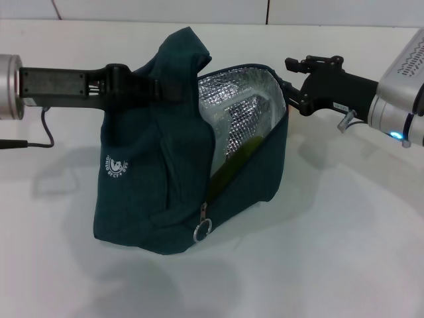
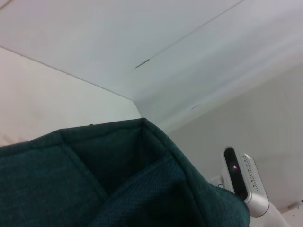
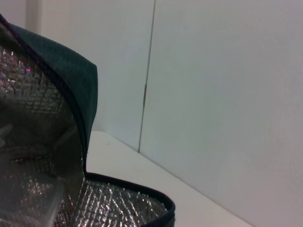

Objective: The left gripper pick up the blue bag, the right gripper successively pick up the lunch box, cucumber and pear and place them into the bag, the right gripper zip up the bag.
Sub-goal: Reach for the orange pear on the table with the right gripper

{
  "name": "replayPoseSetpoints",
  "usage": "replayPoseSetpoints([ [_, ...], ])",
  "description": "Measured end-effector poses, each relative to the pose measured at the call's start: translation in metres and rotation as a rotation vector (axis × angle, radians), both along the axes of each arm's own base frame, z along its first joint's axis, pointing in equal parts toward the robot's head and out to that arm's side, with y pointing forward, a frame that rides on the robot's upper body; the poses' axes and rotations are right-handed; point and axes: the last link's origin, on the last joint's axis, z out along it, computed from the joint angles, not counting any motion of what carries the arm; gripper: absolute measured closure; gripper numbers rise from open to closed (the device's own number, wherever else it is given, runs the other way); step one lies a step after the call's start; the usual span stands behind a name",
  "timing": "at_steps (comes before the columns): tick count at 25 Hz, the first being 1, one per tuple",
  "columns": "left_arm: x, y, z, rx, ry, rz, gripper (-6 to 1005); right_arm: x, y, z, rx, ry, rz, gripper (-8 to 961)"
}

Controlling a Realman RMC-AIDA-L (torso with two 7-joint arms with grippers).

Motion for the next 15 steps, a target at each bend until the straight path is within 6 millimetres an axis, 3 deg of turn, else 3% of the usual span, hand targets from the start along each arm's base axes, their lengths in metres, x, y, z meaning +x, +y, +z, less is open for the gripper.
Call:
replayPoseSetpoints([
  [6, -0.0017, -0.0015, 0.0005, 0.004, -0.008, 0.006, 939, -0.0022, 0.0006, 0.0006, 0.005, 0.001, 0.009, 564],
  [8, -0.0019, -0.0018, 0.0004, 0.003, -0.009, 0.007, 939, -0.0024, 0.0008, 0.0006, 0.005, 0.001, 0.010, 643],
  [15, -0.0020, -0.0031, -0.0009, -0.003, -0.008, 0.004, 939, -0.0043, 0.0020, 0.0006, 0.006, -0.001, 0.013, 661],
])
